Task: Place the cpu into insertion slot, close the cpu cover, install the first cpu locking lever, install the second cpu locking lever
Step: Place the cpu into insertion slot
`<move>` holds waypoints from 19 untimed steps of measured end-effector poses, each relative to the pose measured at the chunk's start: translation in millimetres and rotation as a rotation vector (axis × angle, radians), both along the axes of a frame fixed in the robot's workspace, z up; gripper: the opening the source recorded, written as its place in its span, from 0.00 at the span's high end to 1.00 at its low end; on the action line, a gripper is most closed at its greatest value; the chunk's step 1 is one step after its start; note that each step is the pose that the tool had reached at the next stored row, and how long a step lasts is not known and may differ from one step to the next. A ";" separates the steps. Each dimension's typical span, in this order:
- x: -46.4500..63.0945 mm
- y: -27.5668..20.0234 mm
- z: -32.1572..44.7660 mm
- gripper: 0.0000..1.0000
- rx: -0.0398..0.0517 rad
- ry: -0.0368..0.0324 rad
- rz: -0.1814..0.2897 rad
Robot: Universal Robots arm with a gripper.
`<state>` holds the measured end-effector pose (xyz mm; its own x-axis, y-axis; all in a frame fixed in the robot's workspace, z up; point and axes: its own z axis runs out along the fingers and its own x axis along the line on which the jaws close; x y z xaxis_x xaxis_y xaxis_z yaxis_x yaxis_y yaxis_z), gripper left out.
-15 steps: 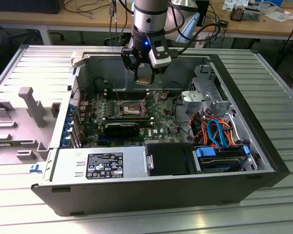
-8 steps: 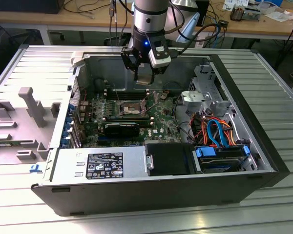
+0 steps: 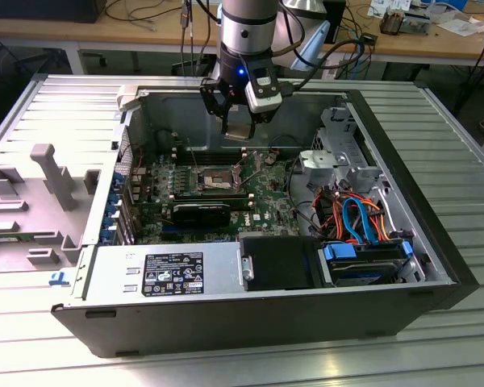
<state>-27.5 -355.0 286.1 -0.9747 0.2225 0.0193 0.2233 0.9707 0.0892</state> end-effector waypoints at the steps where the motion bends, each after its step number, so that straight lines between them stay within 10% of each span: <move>1: 0.0 0.0 -0.1 0.46 0.0001 0.0000 -0.001; 19: 0.0 0.0 -0.4 0.46 0.0001 0.0000 -0.023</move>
